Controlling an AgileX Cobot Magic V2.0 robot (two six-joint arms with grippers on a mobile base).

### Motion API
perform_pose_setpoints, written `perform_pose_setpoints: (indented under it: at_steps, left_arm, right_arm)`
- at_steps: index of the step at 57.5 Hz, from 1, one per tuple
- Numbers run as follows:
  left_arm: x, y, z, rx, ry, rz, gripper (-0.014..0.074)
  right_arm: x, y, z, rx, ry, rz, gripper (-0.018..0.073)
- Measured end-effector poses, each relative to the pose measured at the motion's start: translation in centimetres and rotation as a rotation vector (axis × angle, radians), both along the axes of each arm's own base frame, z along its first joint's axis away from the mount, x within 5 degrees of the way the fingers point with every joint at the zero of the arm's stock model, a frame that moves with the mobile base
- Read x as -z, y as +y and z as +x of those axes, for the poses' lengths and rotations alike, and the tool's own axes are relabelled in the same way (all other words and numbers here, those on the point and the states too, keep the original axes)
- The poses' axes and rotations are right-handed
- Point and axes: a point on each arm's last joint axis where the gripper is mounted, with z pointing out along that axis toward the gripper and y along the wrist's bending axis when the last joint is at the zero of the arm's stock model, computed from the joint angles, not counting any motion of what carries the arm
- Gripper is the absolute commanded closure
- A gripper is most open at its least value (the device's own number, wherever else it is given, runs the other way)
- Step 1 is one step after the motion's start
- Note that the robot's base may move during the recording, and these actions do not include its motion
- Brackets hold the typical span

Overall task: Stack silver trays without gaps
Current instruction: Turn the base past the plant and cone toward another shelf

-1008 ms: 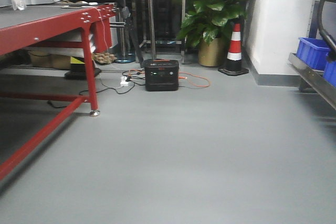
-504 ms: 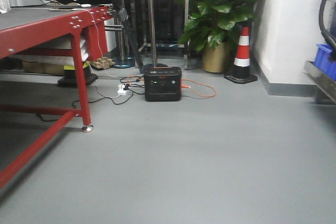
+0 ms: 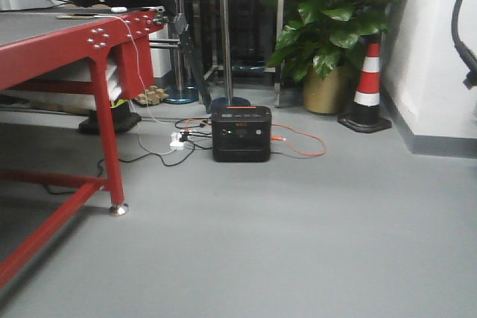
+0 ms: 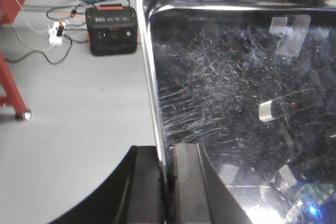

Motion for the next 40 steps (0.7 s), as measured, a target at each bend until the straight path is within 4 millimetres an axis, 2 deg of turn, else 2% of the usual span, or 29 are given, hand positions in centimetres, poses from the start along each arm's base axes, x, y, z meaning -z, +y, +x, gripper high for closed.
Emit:
perform_pose_setpoints:
  at_steps: [40]
  left_arm:
    - [-0.07, -0.02, 0.03, 0.002, -0.009, -0.001, 0.061]
  right_arm:
    - [-0.04, 0.01, 0.03, 0.0, -0.005, 0.002, 0.0638]
